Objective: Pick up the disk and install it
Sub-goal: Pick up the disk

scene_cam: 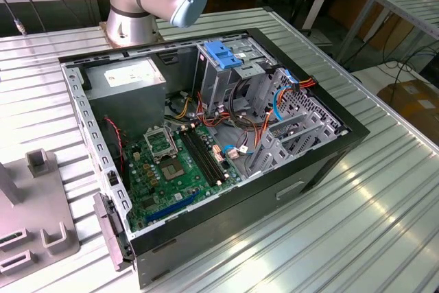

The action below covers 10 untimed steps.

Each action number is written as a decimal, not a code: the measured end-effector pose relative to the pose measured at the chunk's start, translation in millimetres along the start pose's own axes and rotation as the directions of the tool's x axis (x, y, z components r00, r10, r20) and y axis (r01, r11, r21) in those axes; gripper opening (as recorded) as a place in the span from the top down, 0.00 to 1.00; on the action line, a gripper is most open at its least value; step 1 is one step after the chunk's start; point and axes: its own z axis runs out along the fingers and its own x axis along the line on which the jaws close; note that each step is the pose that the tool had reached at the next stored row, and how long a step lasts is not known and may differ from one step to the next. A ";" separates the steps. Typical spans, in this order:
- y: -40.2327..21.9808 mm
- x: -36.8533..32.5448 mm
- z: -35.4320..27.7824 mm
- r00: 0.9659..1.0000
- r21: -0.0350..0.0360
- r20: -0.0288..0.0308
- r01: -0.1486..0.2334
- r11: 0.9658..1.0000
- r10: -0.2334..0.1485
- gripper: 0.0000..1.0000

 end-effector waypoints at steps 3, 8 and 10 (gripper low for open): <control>-3.0 -0.1 -0.1 1.000 0.000 0.000 0.000 1.000 0.000 0.63; -8.3 -0.2 -0.2 1.000 0.000 0.000 0.000 1.000 0.000 0.63; -10.1 -0.3 -0.2 1.000 0.000 0.000 0.000 1.000 0.000 0.63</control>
